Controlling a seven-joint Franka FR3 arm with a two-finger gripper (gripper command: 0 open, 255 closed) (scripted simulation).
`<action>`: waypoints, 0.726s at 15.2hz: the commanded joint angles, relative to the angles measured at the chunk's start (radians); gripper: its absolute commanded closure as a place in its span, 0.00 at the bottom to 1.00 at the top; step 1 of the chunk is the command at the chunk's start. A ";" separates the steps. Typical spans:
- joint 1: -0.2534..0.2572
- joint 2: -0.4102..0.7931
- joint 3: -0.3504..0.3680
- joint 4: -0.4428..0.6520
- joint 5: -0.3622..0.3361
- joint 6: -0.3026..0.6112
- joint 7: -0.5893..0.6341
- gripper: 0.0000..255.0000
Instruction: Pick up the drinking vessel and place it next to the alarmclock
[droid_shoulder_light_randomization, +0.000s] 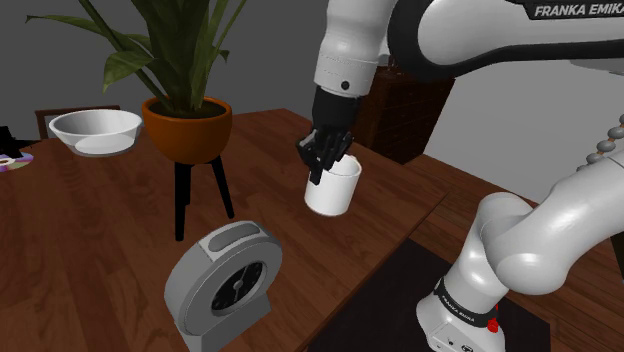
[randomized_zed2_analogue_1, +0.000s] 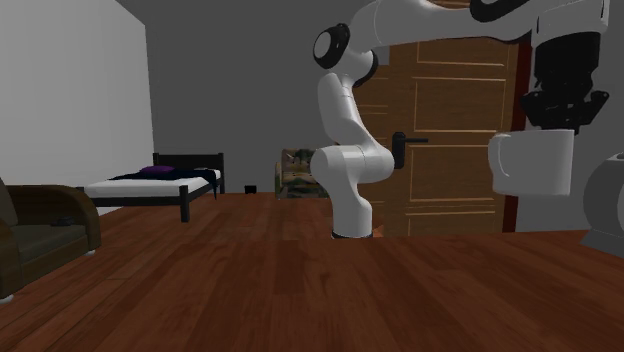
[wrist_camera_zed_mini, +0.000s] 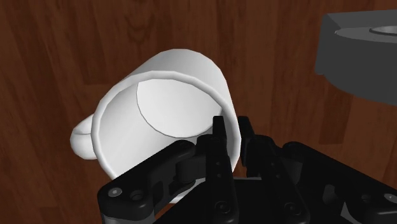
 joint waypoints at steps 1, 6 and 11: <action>0.002 0.000 0.004 -0.026 0.002 0.027 0.002 1.00; 0.004 0.005 0.010 -0.089 0.006 0.095 0.002 1.00; 0.006 0.015 0.018 -0.149 0.010 0.164 0.003 1.00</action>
